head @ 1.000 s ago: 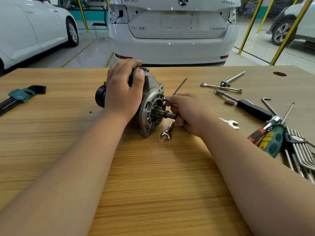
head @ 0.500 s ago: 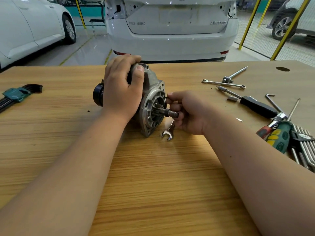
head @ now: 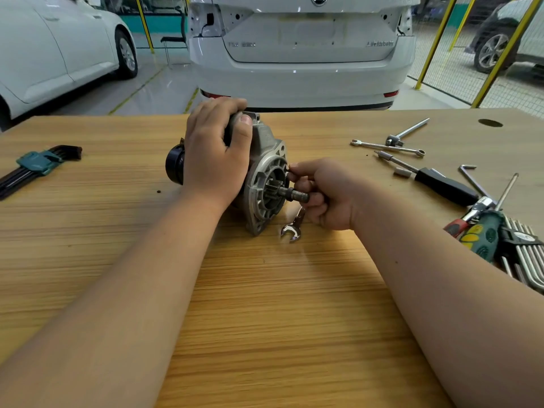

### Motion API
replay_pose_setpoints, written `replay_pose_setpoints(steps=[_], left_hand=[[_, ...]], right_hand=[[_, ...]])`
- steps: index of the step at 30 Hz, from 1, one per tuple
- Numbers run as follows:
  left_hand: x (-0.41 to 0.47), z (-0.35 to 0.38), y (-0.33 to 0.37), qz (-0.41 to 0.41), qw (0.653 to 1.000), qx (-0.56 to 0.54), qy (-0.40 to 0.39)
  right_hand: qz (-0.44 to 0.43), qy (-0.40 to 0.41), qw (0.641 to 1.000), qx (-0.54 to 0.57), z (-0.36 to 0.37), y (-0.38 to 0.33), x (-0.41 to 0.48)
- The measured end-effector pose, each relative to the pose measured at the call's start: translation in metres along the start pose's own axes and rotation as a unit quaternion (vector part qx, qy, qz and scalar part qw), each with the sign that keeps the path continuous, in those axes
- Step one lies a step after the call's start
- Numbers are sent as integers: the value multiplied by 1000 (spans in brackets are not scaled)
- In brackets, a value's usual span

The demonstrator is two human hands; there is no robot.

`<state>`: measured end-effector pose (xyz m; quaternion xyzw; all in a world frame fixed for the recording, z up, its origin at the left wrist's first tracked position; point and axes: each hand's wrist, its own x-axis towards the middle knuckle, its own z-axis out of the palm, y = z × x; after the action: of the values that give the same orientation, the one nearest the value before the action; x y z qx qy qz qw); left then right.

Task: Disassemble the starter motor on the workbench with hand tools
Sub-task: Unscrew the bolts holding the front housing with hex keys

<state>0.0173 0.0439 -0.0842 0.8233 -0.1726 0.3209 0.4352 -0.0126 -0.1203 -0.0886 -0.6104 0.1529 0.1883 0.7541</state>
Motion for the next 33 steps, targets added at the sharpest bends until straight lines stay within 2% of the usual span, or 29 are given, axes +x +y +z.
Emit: replay_pose_setpoints(steps=[2, 4, 5, 7, 8, 9, 18, 21, 27, 31, 33], left_hand=[[0, 0, 0, -2, 1000, -3, 5], [0, 1, 0, -4, 1000, -5, 6], [0, 1, 0, -4, 1000, -3, 6], [0, 0, 0, -2, 1000, 1, 6], [0, 0, 0, -1, 1000, 2, 5], [0, 0, 0, 0, 1000, 3, 5], [0, 0, -1, 4, 1000, 0, 6], [0, 1, 0, 3, 1000, 0, 6], [0, 0, -1, 4, 1000, -1, 5], [0, -1, -1, 1, 1000, -1, 0], [-1, -1, 0, 1, 1000, -1, 0]], right_hand=[[-18, 17, 1000, -19, 2, 2, 1], [-99, 70, 987, -109, 2, 5, 2], [-170, 106, 958, -205, 1, 7, 2], [-308, 159, 847, -404, -3, 7, 0], [-348, 166, 801, -459, -4, 5, -1], [-371, 163, 772, -490, -6, 3, -3], [-458, 131, 623, -620, -11, -6, -12], [-465, 128, 600, -638, -10, -7, -14], [-476, 140, 599, -628, -10, -5, -15], [-489, 148, 587, -629, -9, -4, -14], [-493, 143, 568, -643, -9, -4, -13]])
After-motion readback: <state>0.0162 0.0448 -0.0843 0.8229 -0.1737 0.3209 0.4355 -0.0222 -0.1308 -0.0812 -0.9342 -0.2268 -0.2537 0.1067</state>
